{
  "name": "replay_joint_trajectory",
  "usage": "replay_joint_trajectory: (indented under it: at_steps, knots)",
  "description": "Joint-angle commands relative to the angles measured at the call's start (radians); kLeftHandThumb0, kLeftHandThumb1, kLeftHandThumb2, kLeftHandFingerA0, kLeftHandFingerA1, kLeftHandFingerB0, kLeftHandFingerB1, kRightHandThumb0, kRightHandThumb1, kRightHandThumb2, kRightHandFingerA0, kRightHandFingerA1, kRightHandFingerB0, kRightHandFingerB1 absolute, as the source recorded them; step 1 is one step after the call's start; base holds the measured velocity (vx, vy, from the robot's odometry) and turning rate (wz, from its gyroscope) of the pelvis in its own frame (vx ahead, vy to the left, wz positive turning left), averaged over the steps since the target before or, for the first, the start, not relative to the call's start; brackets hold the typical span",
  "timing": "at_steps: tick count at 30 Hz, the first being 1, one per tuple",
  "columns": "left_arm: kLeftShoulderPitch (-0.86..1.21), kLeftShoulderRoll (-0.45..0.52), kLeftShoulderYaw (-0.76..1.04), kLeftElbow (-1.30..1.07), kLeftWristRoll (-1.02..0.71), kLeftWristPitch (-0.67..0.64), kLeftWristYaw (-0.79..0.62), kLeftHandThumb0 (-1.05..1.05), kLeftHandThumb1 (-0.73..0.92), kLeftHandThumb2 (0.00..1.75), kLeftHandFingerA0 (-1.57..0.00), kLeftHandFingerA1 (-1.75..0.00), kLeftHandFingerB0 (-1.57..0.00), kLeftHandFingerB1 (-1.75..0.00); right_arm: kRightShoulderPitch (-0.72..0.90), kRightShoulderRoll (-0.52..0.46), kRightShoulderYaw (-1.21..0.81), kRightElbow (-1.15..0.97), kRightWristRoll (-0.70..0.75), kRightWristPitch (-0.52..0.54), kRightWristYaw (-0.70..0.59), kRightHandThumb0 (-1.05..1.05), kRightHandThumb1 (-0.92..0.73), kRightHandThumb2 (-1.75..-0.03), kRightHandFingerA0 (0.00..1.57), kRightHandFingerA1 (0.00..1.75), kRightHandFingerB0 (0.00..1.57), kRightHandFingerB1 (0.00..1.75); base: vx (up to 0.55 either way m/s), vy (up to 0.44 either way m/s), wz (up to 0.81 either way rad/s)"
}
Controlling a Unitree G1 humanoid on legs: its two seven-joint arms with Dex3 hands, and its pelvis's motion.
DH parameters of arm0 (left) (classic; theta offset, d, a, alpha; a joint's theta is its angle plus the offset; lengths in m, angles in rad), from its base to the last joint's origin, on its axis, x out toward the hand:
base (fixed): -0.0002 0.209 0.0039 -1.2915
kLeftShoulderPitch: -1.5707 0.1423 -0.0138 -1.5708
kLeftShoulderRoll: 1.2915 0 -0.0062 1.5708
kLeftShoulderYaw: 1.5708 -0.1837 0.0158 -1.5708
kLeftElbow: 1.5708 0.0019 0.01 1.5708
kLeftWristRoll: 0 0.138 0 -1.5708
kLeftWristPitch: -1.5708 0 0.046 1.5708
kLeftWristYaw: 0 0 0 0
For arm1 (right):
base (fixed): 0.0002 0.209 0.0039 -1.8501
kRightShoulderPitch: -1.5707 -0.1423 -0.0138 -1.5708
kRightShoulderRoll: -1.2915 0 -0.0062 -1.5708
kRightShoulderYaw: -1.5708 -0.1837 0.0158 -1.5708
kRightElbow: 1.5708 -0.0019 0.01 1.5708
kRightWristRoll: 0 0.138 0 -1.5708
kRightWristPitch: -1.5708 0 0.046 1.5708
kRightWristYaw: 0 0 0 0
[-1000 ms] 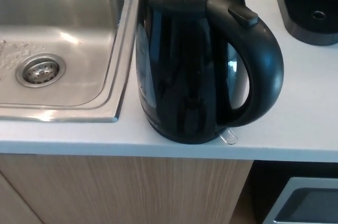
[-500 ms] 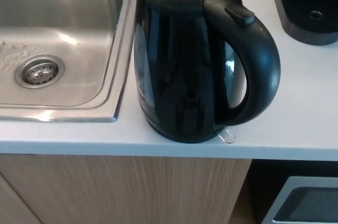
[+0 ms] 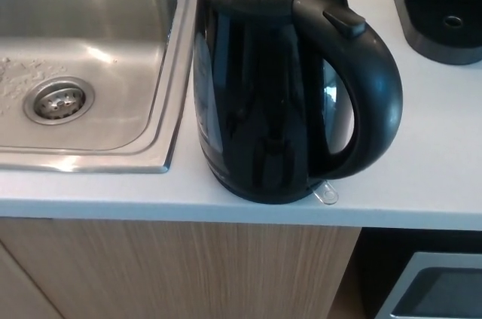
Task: Pick up a kettle using the right hand on left side of the counter and then walk right towards the kettl base and turn on the kettle
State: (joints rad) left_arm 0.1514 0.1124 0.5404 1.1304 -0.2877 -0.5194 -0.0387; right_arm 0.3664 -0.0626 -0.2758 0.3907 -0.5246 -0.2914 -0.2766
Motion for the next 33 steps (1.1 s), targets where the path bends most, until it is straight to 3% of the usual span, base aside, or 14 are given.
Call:
replay_joint_trajectory:
  at_steps: [1, 6, 7, 11, 13, 14, 15, 23, 33]
  knots:
    - [-0.034, 0.048, -0.018, 0.049, 0.020, 0.035, 0.044, 0.15, 0.66, 0.87, -0.97, -0.78, -0.92, -0.76, -0.097, -0.055, 0.089, 0.189, -0.024, 0.047, -0.058, -0.11, -0.72, -0.61, 0.61, 0.48, 0.33, 0.35, 0.00, 0.000, 0.00]
    - [-0.047, 0.060, -0.053, 0.082, 0.044, 0.023, 0.060, 0.16, 0.66, 0.87, -0.97, -0.78, -0.93, -0.75, -0.139, -0.069, 0.151, 0.233, -0.006, 0.067, -0.070, 0.00, -0.68, -0.68, 0.60, 0.45, 0.37, 0.37, 0.00, 0.000, 0.00]
    - [-0.053, 0.060, -0.069, 0.085, 0.055, 0.037, 0.081, 0.15, 0.63, 0.92, -0.96, -0.79, -0.94, -0.76, -0.155, -0.070, 0.174, 0.247, -0.007, 0.042, -0.074, 0.00, -0.64, -0.74, 0.69, 0.50, 0.43, 0.40, 0.00, 0.000, 0.00]
    - [-0.063, 0.059, -0.076, 0.093, 0.040, 0.048, 0.072, 0.17, 0.63, 0.93, -0.95, -0.80, -0.94, -0.76, -0.148, -0.074, 0.207, 0.222, 0.003, 0.057, -0.087, -0.10, -0.74, -0.64, 0.91, 0.56, 0.59, 0.45, 0.00, 0.000, 0.00]
    - [-0.059, 0.055, -0.075, 0.089, 0.035, 0.042, 0.061, 0.16, 0.63, 0.92, -0.98, -0.82, -0.95, -0.77, -0.133, -0.077, 0.214, 0.202, 0.008, 0.064, -0.088, -0.11, -0.75, -0.63, 0.99, 0.66, 0.64, 0.47, 0.00, 0.000, 0.00]
    - [-0.060, 0.058, -0.077, 0.091, 0.037, 0.045, 0.067, 0.16, 0.63, 0.94, -0.99, -0.84, -0.93, -0.79, -0.122, -0.076, 0.221, 0.185, 0.001, 0.086, -0.090, -0.13, -0.71, -0.61, 1.07, 0.99, 0.73, 0.52, 0.00, 0.000, 0.00]
    - [-0.061, 0.060, -0.078, 0.093, 0.038, 0.047, 0.069, 0.17, 0.63, 0.95, -0.96, -0.81, -0.92, -0.77, -0.115, -0.077, 0.225, 0.177, -0.001, 0.101, -0.093, -0.15, -0.70, -0.60, 1.09, 1.07, 0.79, 0.55, 0.00, 0.000, 0.00]
    - [-0.060, 0.064, -0.099, 0.088, 0.057, 0.043, 0.095, 0.16, 0.64, 0.91, -0.96, -0.78, -0.95, -0.76, -0.102, -0.101, 0.246, 0.189, 0.014, 0.069, -0.130, -0.15, -0.73, -0.61, 1.05, 1.05, 0.82, 0.58, 0.00, 0.000, 0.00]
    - [-0.055, 0.058, -0.109, 0.080, 0.058, 0.023, 0.093, 0.13, 0.63, 0.92, -1.01, -0.87, -0.97, -0.83, -0.103, -0.108, 0.271, 0.182, 0.050, 0.022, -0.130, -0.10, -0.74, -0.62, 1.03, 1.06, 0.78, 0.57, 0.00, 0.000, 0.00]
